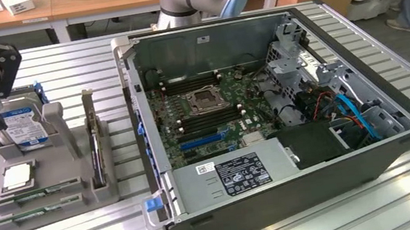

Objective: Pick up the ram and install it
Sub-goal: 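Pick up the ram and move it above insertion slot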

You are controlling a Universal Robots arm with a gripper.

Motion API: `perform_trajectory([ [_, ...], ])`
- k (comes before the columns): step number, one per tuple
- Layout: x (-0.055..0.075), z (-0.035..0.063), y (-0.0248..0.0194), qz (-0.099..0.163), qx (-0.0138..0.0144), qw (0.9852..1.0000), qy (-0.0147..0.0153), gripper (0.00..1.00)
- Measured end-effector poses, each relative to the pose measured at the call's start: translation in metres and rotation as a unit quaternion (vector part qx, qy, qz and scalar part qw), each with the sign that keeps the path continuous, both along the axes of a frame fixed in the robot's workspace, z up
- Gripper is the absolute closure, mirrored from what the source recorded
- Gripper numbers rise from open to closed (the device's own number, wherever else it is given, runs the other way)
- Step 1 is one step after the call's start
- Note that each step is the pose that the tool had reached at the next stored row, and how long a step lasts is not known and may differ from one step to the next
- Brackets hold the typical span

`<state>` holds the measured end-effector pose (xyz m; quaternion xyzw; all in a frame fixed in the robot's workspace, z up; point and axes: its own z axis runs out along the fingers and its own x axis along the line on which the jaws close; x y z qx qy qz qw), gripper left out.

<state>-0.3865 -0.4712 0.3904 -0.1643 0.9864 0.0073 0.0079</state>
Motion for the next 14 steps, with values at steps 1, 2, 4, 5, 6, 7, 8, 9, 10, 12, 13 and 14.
perform_trajectory([
  [1,0.0,0.0,0.0,0.006,-0.0002,1.0,0.0,0.9],
  [2,0.0,-0.0001,0.0,0.012,-0.0002,0.9999,-0.0001,0.9],
  [4,0.0,-0.0001,0.0001,0.024,-0.0002,0.9997,0.0,0.9],
  [5,0.0,-0.0002,0.0001,0.029,-0.0002,0.9996,0.0,0.9],
  [6,0.0,-0.0002,0.0001,0.035,-0.0002,0.9994,0.0,0.9],
  [7,0.0,-0.0003,0.0001,0.041,-0.0002,0.9992,-0.0001,0.9],
  [8,0.0,-0.0003,0.0001,0.047,-0.0002,0.9989,0.0,0.9],
  [9,0.0,-0.0004,0.0001,0.053,-0.0002,0.9986,0.0,0.9],
  [10,0.0,-0.0005,0.0001,0.06,-0.0002,0.9982,-0.0001,0.9],
  [12,0.0,-0.0007,0.0001,0.074,-0.0002,0.9973,-0.0001,0.9],
  [13,0.0,-0.0009,0.0002,0.081,-0.0002,0.9967,-0.0001,0.9],
  [14,0.0,-0.001,0.0002,0.089,-0.0002,0.996,-0.0001,0.9],
])
